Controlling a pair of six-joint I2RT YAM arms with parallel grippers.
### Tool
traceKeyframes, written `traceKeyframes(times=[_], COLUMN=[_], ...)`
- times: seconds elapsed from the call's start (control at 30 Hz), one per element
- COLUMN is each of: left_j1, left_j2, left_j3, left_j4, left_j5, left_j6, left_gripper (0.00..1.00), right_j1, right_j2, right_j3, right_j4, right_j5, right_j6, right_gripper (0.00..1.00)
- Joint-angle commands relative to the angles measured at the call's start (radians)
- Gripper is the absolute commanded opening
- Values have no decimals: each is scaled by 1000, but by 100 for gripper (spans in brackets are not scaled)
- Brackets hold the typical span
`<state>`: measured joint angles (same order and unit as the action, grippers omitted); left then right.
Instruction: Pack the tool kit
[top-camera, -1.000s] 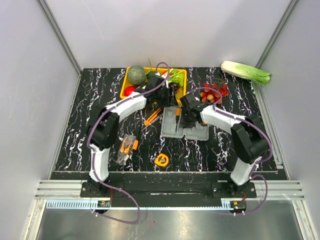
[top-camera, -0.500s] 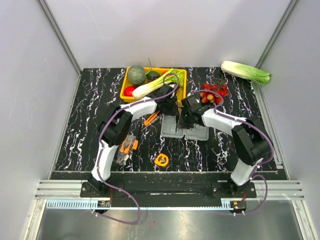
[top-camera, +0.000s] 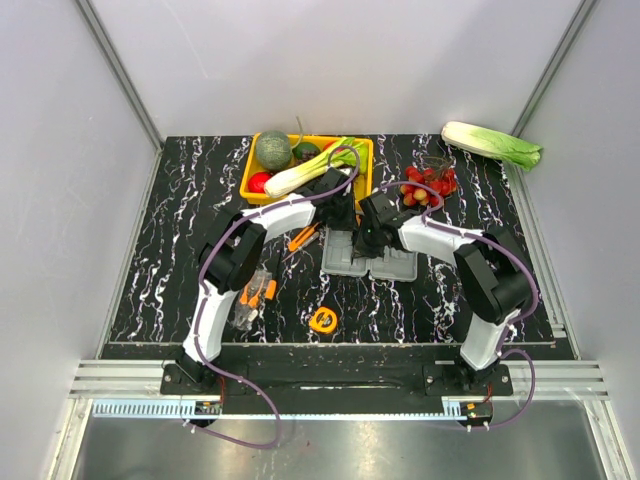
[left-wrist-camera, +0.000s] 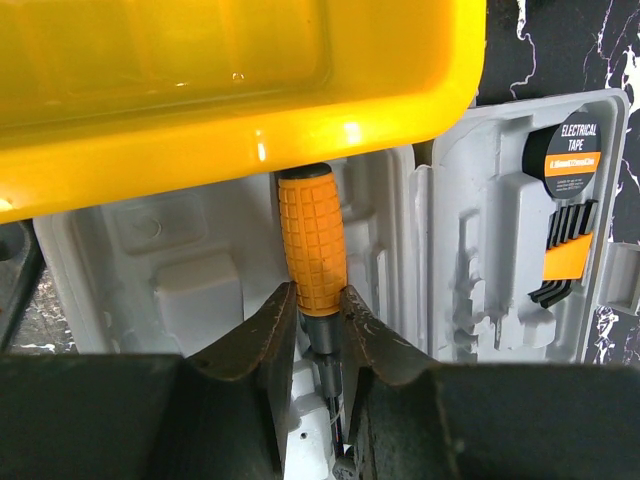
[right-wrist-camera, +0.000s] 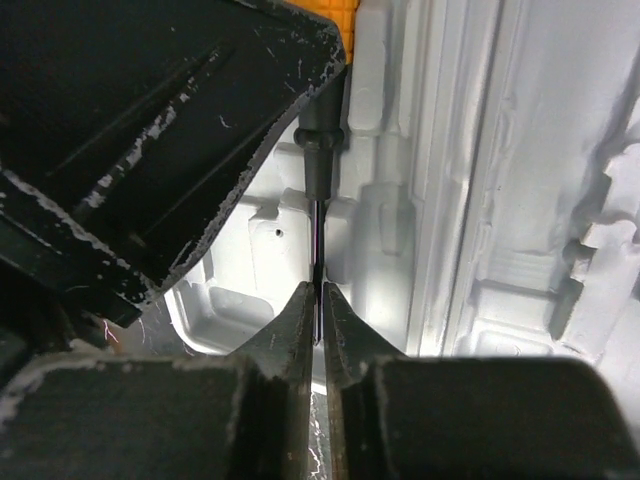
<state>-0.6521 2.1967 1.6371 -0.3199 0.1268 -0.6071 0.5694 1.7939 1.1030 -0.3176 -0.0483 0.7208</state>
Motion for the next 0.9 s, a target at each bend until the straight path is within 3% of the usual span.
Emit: traceKeyframes(times=[0.0,0.27,0.87], left_j1=[-3,-3,-4], left_j2=[41,57,86], left_j3=[26,24,27], left_j4=[-28,-53,-73], left_j5=[-32,-24,-10], left_j6=[9,-3,-5], left_gripper=[11,2,0], right_j1=[-2,-3,-2], right_j2=[35,55,143], right_j3=[29,18,-31], right_j4=[-14,-81,-121], right_j5=[-12,-1,-10], right_j6=[3,0,14], right_gripper=[10,0,0])
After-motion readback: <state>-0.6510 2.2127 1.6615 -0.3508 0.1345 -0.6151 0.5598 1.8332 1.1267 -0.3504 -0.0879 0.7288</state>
